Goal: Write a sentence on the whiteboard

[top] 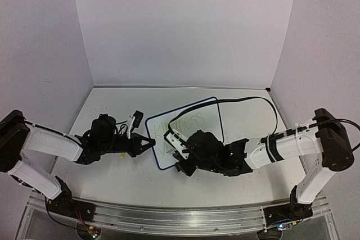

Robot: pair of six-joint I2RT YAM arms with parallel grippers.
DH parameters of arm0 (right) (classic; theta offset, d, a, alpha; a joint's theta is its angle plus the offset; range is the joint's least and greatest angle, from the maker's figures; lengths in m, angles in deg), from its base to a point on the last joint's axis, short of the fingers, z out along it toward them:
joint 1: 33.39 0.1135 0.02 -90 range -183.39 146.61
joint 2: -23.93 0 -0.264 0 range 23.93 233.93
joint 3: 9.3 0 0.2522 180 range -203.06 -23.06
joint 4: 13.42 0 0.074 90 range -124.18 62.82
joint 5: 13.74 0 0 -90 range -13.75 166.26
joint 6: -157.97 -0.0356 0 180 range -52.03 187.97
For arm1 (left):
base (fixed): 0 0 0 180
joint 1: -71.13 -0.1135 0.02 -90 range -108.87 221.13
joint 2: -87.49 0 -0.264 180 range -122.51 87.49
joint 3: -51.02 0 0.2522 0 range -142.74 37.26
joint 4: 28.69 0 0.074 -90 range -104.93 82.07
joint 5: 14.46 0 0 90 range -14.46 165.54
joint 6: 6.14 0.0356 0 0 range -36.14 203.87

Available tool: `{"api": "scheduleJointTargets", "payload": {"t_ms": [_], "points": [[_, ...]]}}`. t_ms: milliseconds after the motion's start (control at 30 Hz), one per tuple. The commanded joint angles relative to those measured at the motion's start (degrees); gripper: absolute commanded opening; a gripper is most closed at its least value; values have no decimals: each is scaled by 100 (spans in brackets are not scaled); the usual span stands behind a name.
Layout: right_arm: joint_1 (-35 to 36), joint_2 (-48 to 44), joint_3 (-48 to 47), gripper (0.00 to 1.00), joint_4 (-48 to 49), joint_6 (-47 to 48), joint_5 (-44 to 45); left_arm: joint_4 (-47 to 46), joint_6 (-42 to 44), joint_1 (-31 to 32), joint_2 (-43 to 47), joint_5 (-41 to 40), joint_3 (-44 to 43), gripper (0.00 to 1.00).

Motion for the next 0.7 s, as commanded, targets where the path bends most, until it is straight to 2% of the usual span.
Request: {"api": "scheduleJointTargets", "payload": {"t_ms": [0, 667], "points": [[-41, 149, -30, 0, -68, -80, -9, 281, 172, 7, -55, -246, -83, 0], [-63, -178, -83, 0, 424, -18, 717, 290, 172, 6, -30, -248, -45, 0]]}}
